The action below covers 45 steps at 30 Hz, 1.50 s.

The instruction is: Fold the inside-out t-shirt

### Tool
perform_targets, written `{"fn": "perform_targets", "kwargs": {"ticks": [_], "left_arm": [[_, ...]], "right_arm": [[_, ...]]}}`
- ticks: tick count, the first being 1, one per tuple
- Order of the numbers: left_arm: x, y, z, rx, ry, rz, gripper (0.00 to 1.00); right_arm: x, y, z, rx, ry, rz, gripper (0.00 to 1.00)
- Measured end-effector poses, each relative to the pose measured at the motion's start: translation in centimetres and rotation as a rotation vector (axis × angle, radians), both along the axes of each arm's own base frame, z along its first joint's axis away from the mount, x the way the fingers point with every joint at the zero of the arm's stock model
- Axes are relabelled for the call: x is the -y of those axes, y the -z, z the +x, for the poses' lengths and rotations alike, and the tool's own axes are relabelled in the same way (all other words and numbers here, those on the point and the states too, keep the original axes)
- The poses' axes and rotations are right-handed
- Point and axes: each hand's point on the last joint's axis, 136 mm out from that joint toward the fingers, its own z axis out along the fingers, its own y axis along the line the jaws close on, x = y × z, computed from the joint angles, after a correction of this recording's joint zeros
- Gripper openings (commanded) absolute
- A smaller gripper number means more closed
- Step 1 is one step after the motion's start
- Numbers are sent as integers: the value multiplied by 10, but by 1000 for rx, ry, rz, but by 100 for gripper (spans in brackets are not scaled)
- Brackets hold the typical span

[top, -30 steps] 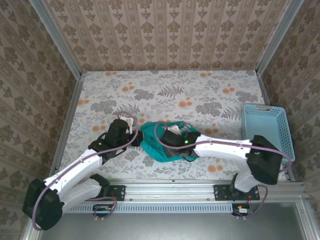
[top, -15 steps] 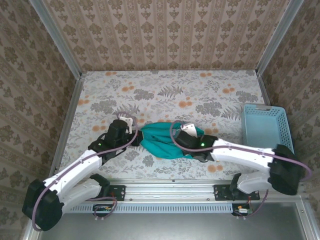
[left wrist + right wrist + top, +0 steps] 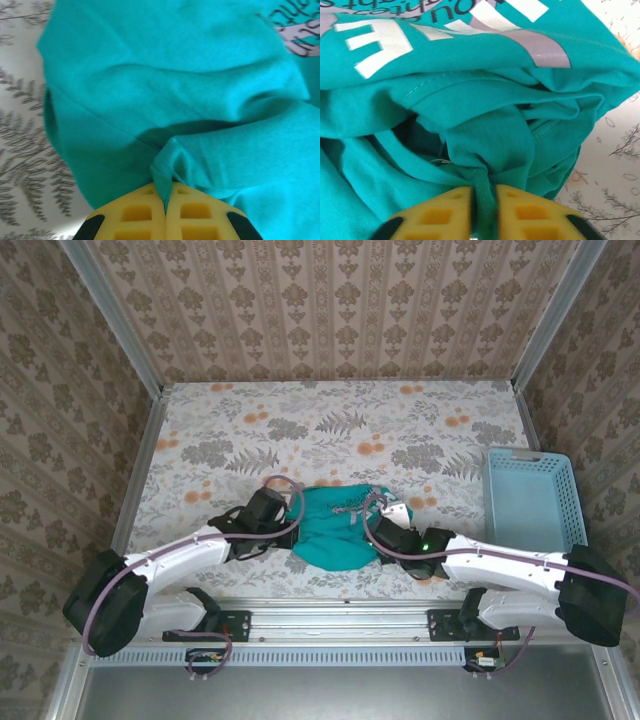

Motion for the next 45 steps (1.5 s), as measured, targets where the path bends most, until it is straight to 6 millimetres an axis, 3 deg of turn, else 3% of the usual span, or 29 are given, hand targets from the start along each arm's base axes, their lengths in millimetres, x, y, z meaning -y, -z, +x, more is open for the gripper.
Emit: {"fn": "perform_targets", "kwargs": {"ticks": [3,8,13,17,22,24,27,34,37,38,40,45], "left_arm": [[9,-4,-3,18,27,-18,0],[17,-9,-4,40,46,-41,0],[17,-16,-2,61,43,-55,0],[15,-20,1,82,30,-55,0],[11,-26,5,110,7,-53,0],[9,-27,8,113,-8,-55,0],[1,-27,16,109,-54,-54,0],[-25,-16,39,51,-197,-51,0],[-21,-15,37,26,-188,-76,0],[-20,-16,36,23,-185,-85,0],[-19,-17,36,17,-189,-93,0],[-13,-21,36,14,-170,-126,0]], "right_arm": [[-10,-14,1,12,-28,44,48],[-32,-39,11,43,-45,117,52],[-48,-22,21,-11,-58,43,51],[-52,1,23,-67,-63,-41,41],[-47,13,20,-103,-81,-105,4],[-47,10,20,-101,-96,-110,0],[-50,-11,18,-67,-132,-64,0],[-41,-135,9,199,-185,271,0],[-34,-154,1,235,-196,342,0],[-32,-149,-1,231,-192,344,0],[-23,-122,-7,187,-173,318,0],[9,-16,-35,-34,-87,189,0]]}}
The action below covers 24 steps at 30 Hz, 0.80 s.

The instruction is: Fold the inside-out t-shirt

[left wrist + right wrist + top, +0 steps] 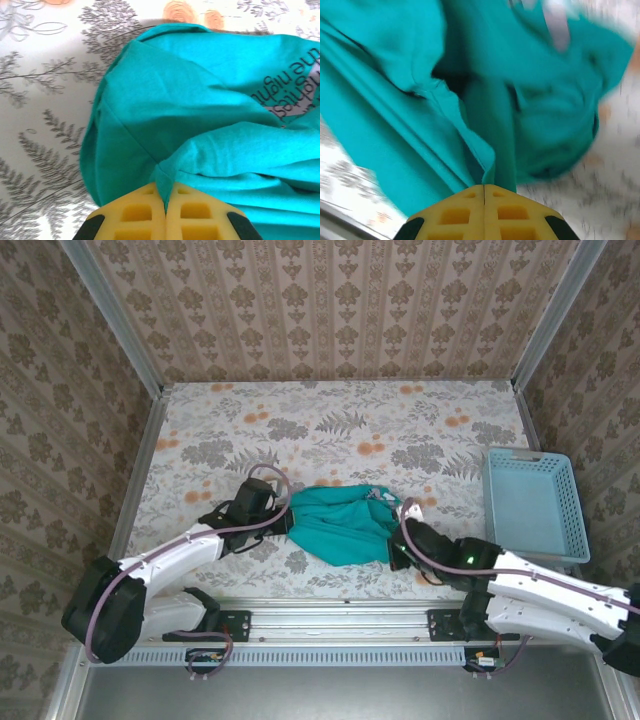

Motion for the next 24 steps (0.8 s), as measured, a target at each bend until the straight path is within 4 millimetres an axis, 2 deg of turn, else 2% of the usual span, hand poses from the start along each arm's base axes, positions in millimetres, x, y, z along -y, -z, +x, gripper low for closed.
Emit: {"fn": "perform_targets", "kwargs": {"ticks": [2,3,5,6,8,10,13,15,18,20,22,24], "left_arm": [[8,-3,-2,5,26,-27,0],[12,-5,-3,9,40,-35,0],[18,-5,-7,12,64,-38,0],[20,-5,-10,15,77,-37,0],[25,-6,-14,21,98,-35,0],[28,-8,-17,35,115,-34,0],[29,-15,-20,65,131,-45,0],[28,-20,-21,82,131,-54,0],[26,-23,-23,98,132,-63,0],[26,-24,-23,102,133,-66,0],[26,-26,-23,108,133,-67,0],[24,-26,-22,114,129,-62,0]], "right_arm": [[6,25,-8,-70,22,-36,0],[6,30,-9,-88,27,-46,7],[4,32,-8,-99,40,-45,28],[3,28,-7,-96,43,-43,36],[-2,14,-1,-71,41,-31,45],[-12,-10,9,-27,36,5,53],[-21,-35,24,18,44,46,57],[-24,-35,31,19,51,38,58],[-30,-18,37,-17,50,-10,56],[-35,-4,37,-52,35,-38,45],[-41,8,37,-85,12,-62,22],[-47,10,39,-101,-3,-76,2]]}}
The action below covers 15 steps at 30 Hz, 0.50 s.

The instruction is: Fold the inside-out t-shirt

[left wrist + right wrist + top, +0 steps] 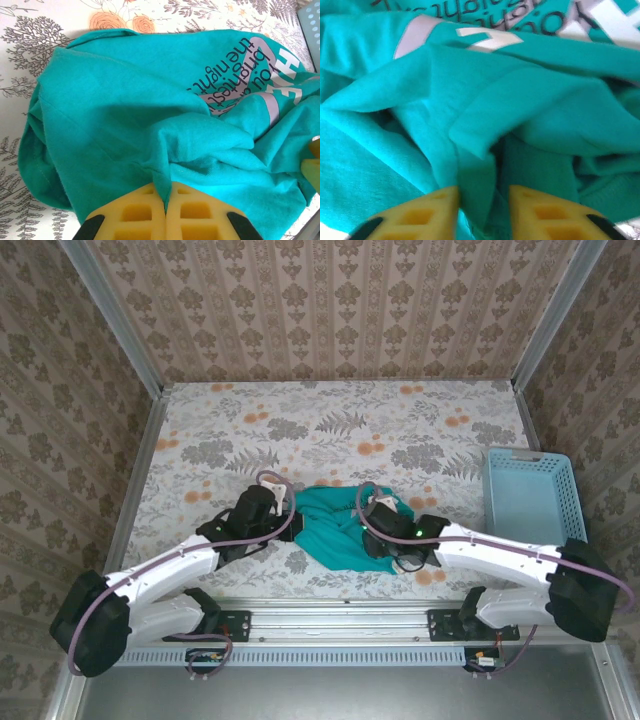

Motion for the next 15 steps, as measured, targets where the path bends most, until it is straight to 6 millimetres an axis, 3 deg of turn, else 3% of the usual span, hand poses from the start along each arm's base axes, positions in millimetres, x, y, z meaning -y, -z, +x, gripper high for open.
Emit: {"fn": "perform_targets", "kwargs": {"ticks": [3,5,7,9,12,13,15], "left_arm": [[-9,1,5,-7,-25,31,0],[-21,-8,17,-16,-67,41,0],[-35,-34,39,6,-123,30,0],[-46,-78,60,81,-168,-1,0],[-54,-177,67,303,-178,-107,0],[-55,-207,61,376,-171,-150,0],[-59,-251,43,501,-149,-228,0]], "right_arm": [[-13,-22,12,28,-16,23,0],[-23,-55,24,82,-36,52,0],[-29,-107,37,181,-53,89,0],[-28,-174,46,314,-60,155,0],[-9,-276,37,527,-61,316,0],[2,-303,28,589,-60,374,0],[21,-332,14,664,-56,443,0]]}}
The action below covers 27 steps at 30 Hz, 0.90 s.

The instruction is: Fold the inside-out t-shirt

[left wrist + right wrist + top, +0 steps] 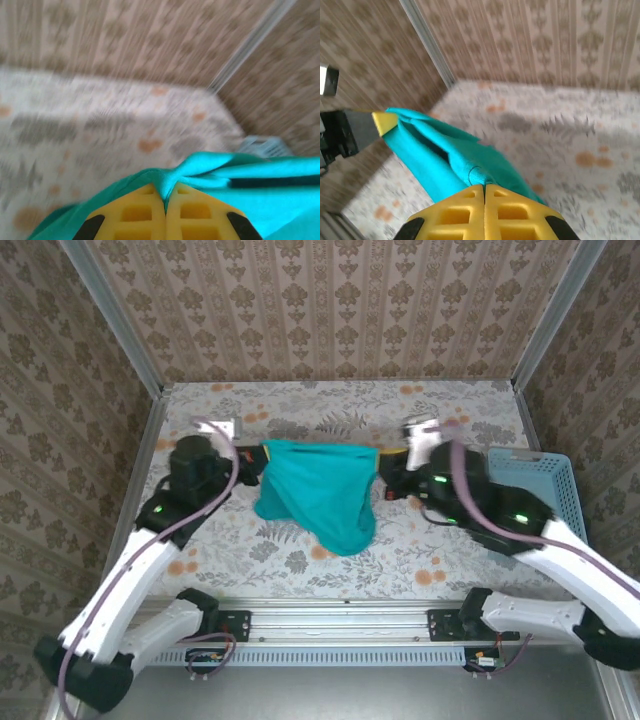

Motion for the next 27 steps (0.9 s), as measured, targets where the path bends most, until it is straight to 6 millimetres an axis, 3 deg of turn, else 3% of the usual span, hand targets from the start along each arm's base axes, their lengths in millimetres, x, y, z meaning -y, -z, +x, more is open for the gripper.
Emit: {"fn": "perform_targets", "kwargs": {"ticks": [2,3,4,5,7,10,12,16,20,21,25,27], "left_arm": [[-2,-18,-16,72,24,-37,0],[-1,-15,-18,75,32,-40,0],[1,-4,-16,54,33,-28,0],[3,14,-10,13,33,-7,0],[12,69,1,-122,40,64,0],[24,160,-6,-350,85,192,0],[30,201,-27,-449,137,262,0],[48,227,-65,-478,256,292,0],[57,243,-85,-476,312,266,0],[58,247,-89,-481,320,265,0],[61,255,-101,-480,345,268,0],[62,251,-102,-465,349,259,0]], "right_arm": [[9,-4,-5,25,10,26,0],[9,8,-1,10,24,11,0],[6,32,8,-28,44,-24,0],[5,58,15,-74,63,-64,0],[3,135,31,-219,109,-187,0],[20,243,27,-441,164,-357,0],[36,279,16,-529,196,-405,0],[44,300,6,-597,221,-371,0],[44,322,-5,-665,215,-348,0],[44,330,-9,-688,209,-352,7],[48,341,-19,-737,207,-391,54],[49,333,-21,-717,206,-429,63]]}}
